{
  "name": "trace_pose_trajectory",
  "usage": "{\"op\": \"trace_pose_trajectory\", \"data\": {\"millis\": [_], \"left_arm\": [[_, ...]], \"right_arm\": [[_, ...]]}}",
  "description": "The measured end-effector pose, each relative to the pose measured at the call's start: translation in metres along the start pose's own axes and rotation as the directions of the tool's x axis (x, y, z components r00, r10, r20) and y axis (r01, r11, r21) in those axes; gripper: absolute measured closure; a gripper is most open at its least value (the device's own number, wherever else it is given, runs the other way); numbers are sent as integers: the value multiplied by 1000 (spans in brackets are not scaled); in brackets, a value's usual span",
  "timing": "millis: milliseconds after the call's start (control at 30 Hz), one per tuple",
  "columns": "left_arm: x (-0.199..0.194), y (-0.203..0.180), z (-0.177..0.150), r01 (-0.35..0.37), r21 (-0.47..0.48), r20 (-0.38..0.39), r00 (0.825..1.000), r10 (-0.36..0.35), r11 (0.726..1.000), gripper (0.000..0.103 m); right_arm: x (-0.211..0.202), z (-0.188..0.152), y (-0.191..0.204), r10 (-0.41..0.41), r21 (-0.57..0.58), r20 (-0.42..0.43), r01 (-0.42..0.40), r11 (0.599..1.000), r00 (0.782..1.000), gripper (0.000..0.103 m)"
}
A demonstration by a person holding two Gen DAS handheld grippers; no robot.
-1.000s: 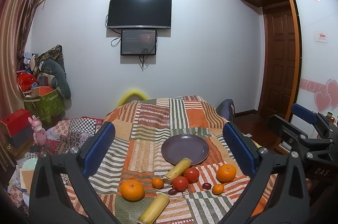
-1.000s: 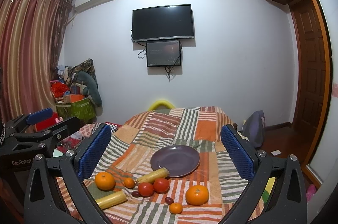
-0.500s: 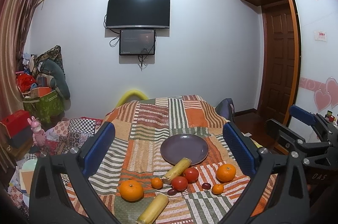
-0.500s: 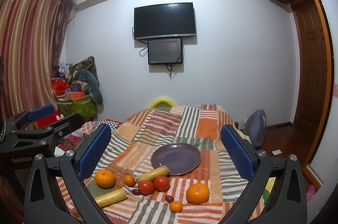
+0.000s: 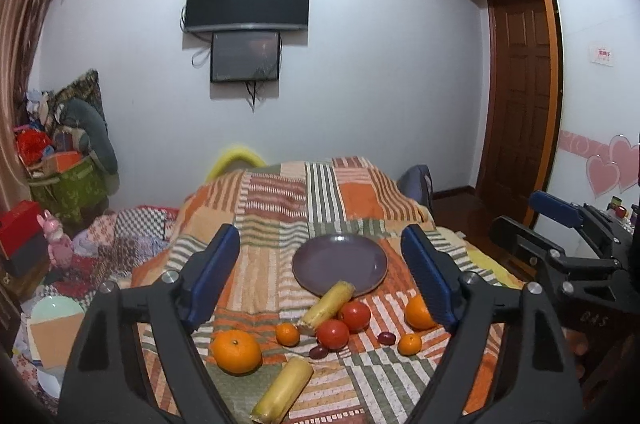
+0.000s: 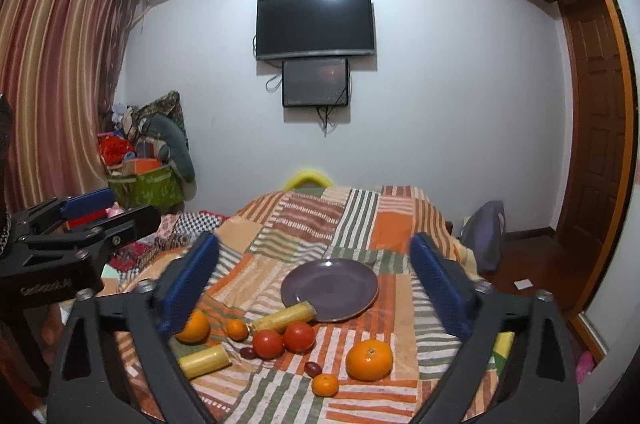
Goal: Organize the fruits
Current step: 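Grasp the large orange with the right tool while the left tool grasps another orange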
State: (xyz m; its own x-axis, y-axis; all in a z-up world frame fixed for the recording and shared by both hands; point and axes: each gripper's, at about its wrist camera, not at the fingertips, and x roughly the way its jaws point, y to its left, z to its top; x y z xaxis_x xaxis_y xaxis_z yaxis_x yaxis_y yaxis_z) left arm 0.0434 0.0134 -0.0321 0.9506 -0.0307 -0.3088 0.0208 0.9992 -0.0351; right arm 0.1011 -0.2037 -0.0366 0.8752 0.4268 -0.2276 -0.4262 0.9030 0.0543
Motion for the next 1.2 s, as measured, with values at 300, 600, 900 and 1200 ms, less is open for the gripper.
{"op": "trace_pose_trajectory", "data": {"millis": [300,600,900,1200], "left_arm": [[48,47,-16,-85,0,-125,988,85,996,21],[116,100,-66,-118,6,-362,925,112,993,21],[163,116,-117,-77,-43,-543,839,41,996,21],[197,117,-155,-83,-39,-639,768,39,996,21]], "right_arm": [[35,-24,-31,7,59,-207,6,998,978,35],[77,-68,-61,-7,59,-371,31,998,929,34],[118,-106,-79,59,156,-523,27,987,851,34],[141,-126,-82,102,166,-604,-1,986,790,34]]}}
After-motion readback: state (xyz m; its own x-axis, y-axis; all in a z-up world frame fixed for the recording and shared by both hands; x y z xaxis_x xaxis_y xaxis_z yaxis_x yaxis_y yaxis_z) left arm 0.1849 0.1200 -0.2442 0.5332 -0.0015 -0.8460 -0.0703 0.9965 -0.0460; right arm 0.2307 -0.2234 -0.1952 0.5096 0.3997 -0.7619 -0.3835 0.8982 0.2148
